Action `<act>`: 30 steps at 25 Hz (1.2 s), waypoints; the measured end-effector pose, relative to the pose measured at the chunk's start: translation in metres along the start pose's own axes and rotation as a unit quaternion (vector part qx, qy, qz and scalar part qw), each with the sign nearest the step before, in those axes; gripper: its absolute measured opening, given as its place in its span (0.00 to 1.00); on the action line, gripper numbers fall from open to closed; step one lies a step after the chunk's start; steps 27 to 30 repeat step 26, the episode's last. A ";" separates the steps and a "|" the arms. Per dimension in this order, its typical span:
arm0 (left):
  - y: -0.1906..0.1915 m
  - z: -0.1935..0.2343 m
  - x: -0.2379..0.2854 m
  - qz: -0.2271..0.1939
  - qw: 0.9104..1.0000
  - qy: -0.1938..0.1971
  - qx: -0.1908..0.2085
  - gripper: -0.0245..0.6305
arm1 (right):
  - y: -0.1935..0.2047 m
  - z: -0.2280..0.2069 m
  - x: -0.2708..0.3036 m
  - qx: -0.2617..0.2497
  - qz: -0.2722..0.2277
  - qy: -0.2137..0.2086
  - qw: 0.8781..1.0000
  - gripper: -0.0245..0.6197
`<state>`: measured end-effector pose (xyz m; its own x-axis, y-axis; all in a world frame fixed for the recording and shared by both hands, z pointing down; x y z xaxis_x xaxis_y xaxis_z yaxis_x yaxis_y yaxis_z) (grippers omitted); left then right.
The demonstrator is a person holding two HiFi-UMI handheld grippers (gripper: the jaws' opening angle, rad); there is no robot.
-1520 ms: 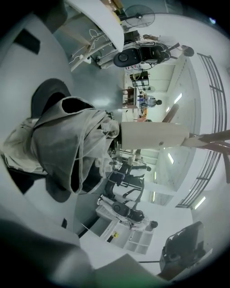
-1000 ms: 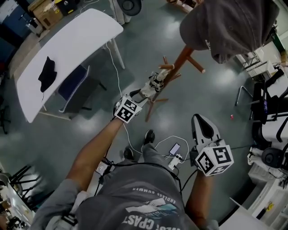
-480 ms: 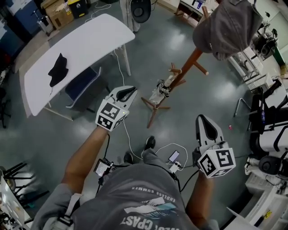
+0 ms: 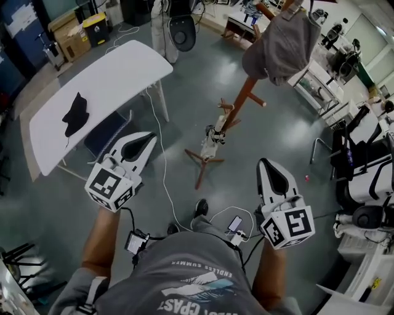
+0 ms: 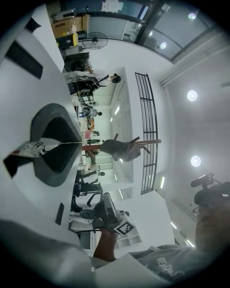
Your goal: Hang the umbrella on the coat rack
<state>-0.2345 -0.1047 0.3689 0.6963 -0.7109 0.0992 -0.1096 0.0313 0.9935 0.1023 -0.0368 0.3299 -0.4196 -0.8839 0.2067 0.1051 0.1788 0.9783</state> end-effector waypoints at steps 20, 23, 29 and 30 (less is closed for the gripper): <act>-0.039 -0.001 -0.067 -0.060 0.997 -0.035 0.035 0.07 | -0.016 0.035 -0.036 -0.031 -0.024 0.009 0.999 0.08; -0.038 -0.003 -0.069 -0.059 0.997 -0.034 0.036 0.07 | -0.015 0.037 -0.040 -0.031 -0.023 0.009 0.999 0.08; -0.037 -0.003 -0.072 -0.056 0.997 -0.033 0.034 0.07 | -0.015 0.040 -0.041 -0.030 -0.020 0.008 0.999 0.08; -0.037 -0.003 -0.072 -0.056 0.997 -0.033 0.034 0.07 | -0.015 0.040 -0.041 -0.030 -0.020 0.008 0.999 0.08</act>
Point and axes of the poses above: the fingertips, and each gripper's own axes: x forward along the fingers, z to its left, y out of its underside, the point moved 8 cm from there along -x, backward along the fingers, and after that the axes turned 1 degree about y, right-handed, at the moved point
